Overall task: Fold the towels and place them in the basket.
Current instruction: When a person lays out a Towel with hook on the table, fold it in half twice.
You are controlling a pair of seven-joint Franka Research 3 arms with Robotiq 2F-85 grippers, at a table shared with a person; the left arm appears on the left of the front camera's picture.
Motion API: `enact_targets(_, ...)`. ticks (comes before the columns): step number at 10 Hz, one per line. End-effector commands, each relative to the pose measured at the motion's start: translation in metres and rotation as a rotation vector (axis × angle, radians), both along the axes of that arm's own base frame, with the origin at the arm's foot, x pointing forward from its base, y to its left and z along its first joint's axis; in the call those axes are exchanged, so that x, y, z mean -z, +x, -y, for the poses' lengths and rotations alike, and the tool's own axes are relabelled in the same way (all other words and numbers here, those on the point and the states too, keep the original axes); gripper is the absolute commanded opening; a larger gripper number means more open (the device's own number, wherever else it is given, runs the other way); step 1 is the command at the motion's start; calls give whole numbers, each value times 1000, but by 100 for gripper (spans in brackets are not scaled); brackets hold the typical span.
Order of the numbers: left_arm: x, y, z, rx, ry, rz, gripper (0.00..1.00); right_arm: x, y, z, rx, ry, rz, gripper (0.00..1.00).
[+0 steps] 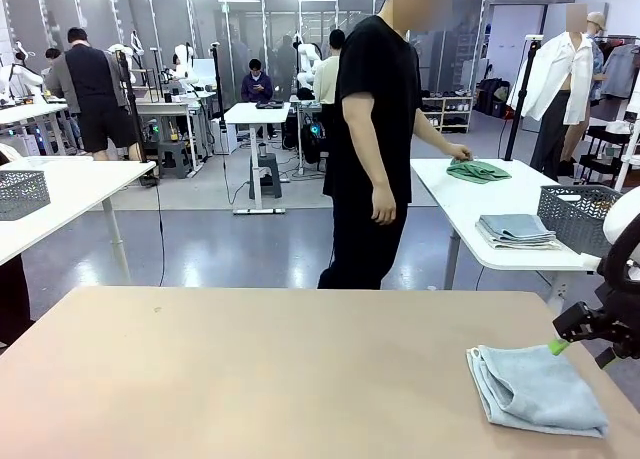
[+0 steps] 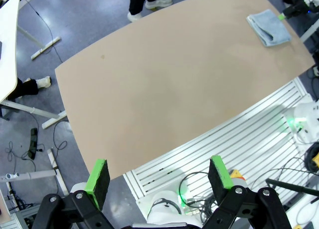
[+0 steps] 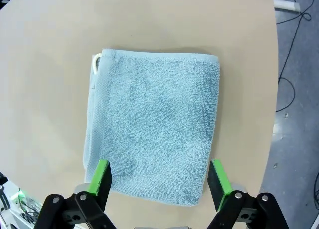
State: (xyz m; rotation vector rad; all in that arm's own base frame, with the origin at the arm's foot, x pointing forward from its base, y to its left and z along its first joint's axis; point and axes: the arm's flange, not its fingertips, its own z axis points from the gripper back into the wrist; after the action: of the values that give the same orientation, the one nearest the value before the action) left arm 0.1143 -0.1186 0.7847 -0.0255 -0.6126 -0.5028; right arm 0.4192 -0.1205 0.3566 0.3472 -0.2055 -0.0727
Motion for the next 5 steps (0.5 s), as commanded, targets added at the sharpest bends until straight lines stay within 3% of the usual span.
enact_targets(1, -2, -9, 2, 12, 2, 15, 100, 0, 0, 0, 0, 0, 0, 97)
enact_targets(2, -2, -9, 2, 12, 2, 15, 100, -17, -8, 2, -31, -7, 54, 97)
enact_targets(5, -2, -9, 2, 12, 2, 15, 100, -113, -24, 8, -151, -80, 170, 97)
